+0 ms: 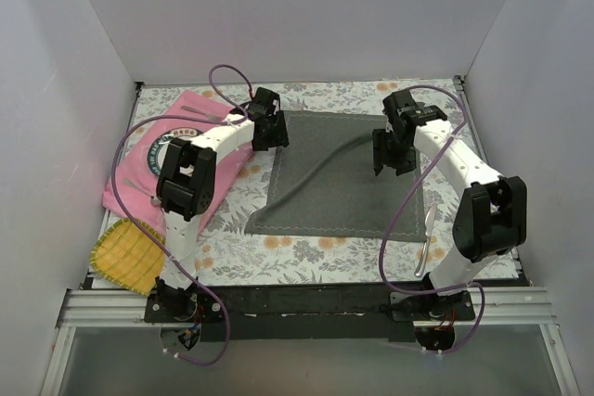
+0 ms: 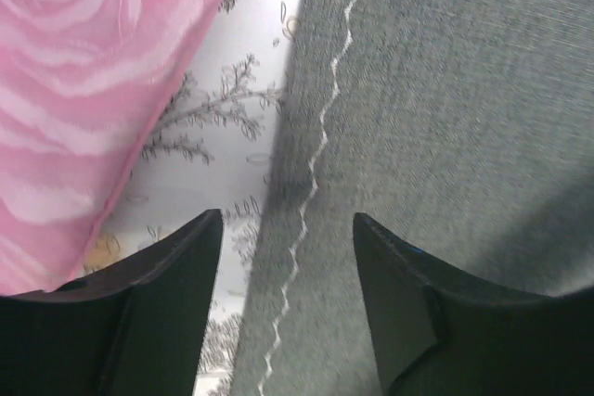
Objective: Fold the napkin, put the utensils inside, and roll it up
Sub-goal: Flatten the napkin out
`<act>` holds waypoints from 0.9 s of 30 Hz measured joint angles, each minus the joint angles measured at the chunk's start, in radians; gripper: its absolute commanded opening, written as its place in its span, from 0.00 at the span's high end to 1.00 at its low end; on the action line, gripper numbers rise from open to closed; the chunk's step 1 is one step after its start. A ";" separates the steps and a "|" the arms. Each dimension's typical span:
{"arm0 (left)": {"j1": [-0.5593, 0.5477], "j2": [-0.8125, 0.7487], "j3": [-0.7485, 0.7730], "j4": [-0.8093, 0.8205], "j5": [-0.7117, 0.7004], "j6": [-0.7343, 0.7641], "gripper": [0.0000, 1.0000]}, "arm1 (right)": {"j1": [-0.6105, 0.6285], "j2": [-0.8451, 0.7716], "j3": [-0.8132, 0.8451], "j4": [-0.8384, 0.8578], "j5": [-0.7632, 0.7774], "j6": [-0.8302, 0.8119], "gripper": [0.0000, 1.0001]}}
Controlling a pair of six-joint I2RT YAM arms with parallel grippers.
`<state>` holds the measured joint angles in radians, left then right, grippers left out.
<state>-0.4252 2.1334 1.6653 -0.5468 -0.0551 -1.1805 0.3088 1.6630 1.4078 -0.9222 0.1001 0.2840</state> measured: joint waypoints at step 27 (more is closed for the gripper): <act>-0.051 0.241 0.256 0.089 -0.248 0.156 1.00 | -0.012 -0.089 -0.332 0.118 -0.074 0.027 0.44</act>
<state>-0.4767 2.3749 1.9209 -0.4576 -0.3035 -1.0245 0.2966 1.5745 1.0756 -0.8040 0.0261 0.3115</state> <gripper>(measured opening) 0.029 0.579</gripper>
